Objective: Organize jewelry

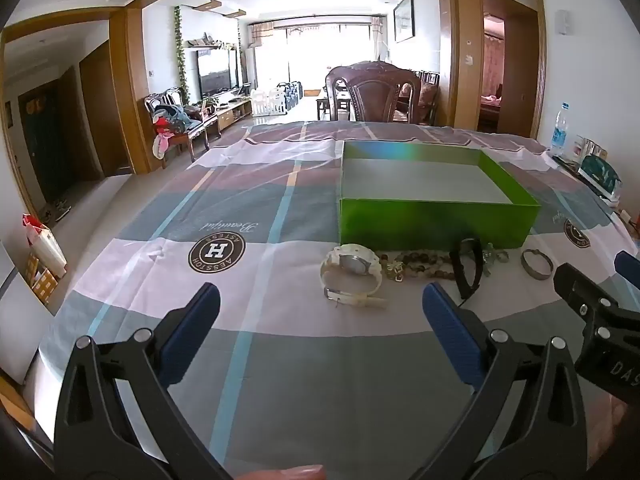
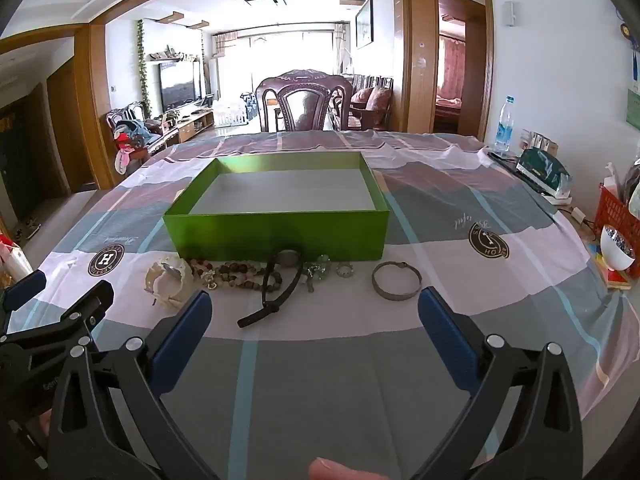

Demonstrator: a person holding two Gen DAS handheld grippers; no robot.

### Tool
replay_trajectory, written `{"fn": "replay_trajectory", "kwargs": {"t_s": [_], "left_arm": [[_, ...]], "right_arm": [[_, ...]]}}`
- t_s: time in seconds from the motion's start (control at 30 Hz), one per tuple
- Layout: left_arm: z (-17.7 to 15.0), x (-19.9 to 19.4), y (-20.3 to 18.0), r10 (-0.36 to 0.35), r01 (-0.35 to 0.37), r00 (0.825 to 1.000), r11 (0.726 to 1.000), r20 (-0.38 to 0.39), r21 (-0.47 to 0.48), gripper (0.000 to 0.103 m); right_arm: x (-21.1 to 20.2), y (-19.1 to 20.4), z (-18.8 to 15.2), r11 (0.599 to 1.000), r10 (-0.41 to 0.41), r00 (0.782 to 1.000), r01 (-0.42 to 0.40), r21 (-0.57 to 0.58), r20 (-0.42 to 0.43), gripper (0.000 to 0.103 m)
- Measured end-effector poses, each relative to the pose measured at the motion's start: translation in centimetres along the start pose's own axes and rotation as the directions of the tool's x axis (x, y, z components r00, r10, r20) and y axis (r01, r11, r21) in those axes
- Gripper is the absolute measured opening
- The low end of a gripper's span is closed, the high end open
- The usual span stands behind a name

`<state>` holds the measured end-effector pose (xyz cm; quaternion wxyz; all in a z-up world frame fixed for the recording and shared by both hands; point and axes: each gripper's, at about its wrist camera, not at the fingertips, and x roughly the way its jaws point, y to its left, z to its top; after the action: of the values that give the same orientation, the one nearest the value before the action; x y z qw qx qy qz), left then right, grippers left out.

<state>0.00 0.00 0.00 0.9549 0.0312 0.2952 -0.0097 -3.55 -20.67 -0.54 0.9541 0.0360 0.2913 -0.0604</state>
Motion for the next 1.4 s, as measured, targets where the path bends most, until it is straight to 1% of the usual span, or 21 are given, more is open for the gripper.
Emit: {"fn": "replay_trajectory", "kwargs": {"t_s": [1.4], "left_arm": [[-0.15,0.27,0.12,-0.005,0.005,1.000,1.000,-0.012,-0.006,0.100]], "right_arm": [[0.70,0.46,-0.21,1.000,-0.001,1.000,0.000,-0.001,-0.020,0.100]]}}
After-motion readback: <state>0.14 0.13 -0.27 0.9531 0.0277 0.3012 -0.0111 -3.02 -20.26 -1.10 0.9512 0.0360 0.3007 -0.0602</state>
